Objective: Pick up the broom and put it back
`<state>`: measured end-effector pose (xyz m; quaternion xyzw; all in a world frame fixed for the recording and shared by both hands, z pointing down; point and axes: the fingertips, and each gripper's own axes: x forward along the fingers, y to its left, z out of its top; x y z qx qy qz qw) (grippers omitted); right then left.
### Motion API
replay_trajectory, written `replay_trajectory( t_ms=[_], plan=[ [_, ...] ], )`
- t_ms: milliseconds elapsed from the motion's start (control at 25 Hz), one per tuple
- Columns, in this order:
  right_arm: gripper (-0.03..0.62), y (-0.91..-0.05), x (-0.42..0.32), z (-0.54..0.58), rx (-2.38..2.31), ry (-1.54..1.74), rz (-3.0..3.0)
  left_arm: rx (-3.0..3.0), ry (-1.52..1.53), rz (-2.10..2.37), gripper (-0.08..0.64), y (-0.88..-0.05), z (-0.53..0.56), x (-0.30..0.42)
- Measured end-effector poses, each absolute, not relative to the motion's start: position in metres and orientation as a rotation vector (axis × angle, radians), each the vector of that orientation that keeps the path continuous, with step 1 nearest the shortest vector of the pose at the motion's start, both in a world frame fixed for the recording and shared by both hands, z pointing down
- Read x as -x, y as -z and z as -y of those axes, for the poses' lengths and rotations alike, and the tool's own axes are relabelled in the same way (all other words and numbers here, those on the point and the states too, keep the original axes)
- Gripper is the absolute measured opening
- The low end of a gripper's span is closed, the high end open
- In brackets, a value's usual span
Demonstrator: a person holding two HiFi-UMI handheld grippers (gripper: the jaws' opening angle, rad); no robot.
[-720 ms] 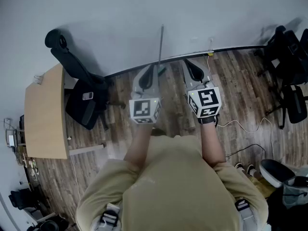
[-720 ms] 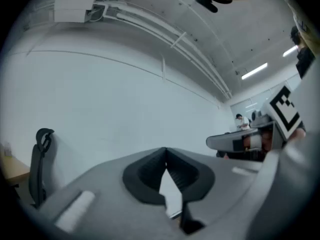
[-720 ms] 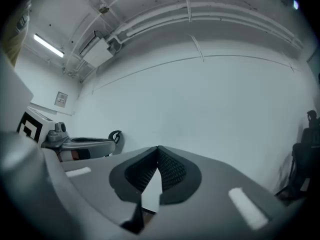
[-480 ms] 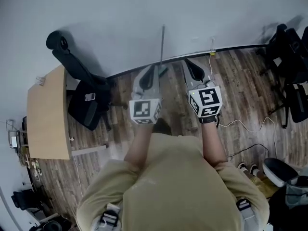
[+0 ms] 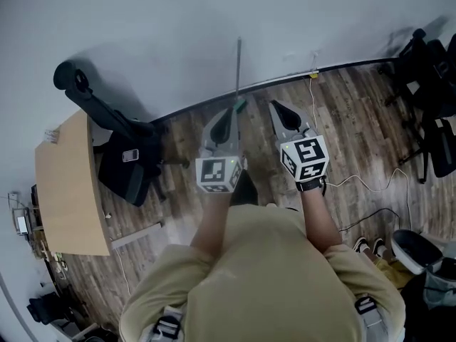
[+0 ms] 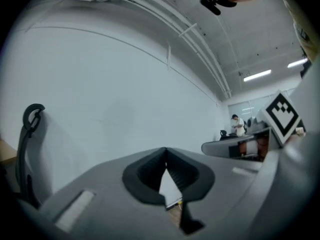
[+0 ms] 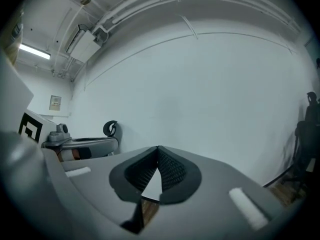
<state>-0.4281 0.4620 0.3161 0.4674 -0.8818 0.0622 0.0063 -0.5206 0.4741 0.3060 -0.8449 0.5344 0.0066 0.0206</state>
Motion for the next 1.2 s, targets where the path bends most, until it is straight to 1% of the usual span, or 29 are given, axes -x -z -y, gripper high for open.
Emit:
replay_trajectory(
  t_ms=[200,280,400,800,1000,1200],
  plan=[
    [0.003,-0.321,0.465,-0.392,-1.481,-0.261,2.701,2.787,0.033,-1.713,0.011,-0.335,-0.387,0.557],
    [0.003,-0.319,0.477,-0.358,-1.49,-0.282,2.684,2.808,-0.019,-1.702,0.011,-0.33,-0.351,0.57],
    [0.003,-0.319,0.49,-0.309,-1.514,-0.304,2.655,2.831,-0.006,-1.655,0.009,-0.326,-0.303,0.582],
    [0.003,-0.338,0.544,-0.183,-1.557,-0.333,2.538,2.865,0.077,-1.623,0.005,-0.355,-0.198,0.613],
    [0.003,-0.371,0.567,-0.141,-1.556,-0.39,2.5,2.905,0.143,-1.668,0.005,-0.388,-0.152,0.64],
    [0.004,-0.435,0.569,-0.103,-1.481,-0.491,2.451,2.946,0.212,-1.73,0.005,-0.439,-0.122,0.646]
  ],
)
